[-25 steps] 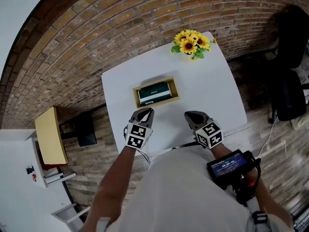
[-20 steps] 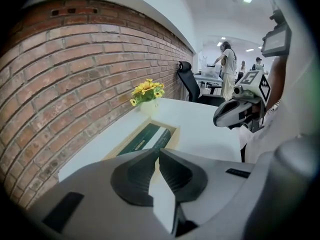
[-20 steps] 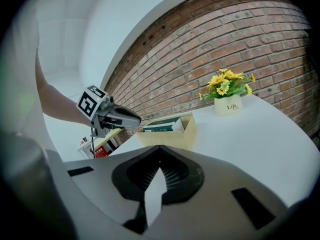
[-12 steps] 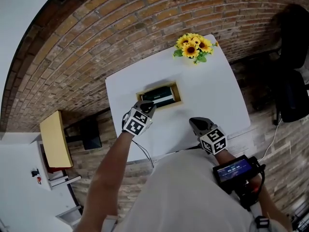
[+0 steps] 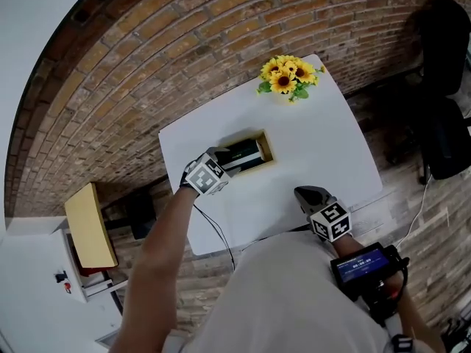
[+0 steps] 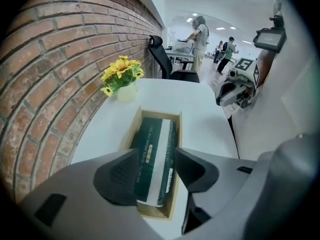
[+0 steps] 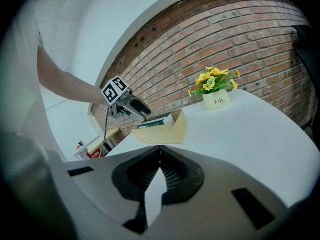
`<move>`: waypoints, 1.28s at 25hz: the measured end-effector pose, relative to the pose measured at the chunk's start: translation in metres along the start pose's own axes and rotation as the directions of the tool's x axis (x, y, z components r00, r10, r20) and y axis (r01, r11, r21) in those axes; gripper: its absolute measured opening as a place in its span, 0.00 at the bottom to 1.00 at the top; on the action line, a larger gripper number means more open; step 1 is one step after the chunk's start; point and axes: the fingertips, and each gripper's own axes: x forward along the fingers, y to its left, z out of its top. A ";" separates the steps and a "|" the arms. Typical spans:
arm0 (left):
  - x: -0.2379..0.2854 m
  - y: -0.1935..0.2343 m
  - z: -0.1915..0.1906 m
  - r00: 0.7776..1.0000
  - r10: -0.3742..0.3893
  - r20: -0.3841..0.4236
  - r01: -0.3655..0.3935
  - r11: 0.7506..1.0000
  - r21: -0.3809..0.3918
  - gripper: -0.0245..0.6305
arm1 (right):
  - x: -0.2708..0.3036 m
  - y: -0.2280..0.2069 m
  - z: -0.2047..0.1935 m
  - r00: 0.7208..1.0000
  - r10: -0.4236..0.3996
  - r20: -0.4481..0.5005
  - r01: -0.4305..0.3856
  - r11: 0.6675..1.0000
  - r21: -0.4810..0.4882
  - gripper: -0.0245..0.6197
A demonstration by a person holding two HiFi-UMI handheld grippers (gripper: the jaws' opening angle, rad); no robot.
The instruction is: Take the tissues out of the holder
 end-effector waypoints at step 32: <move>0.035 0.009 -0.014 0.951 -0.120 -0.284 0.170 0.973 0.158 0.51 | -0.007 -0.020 -0.004 0.997 -0.077 0.003 0.076 0.994 0.074 0.05</move>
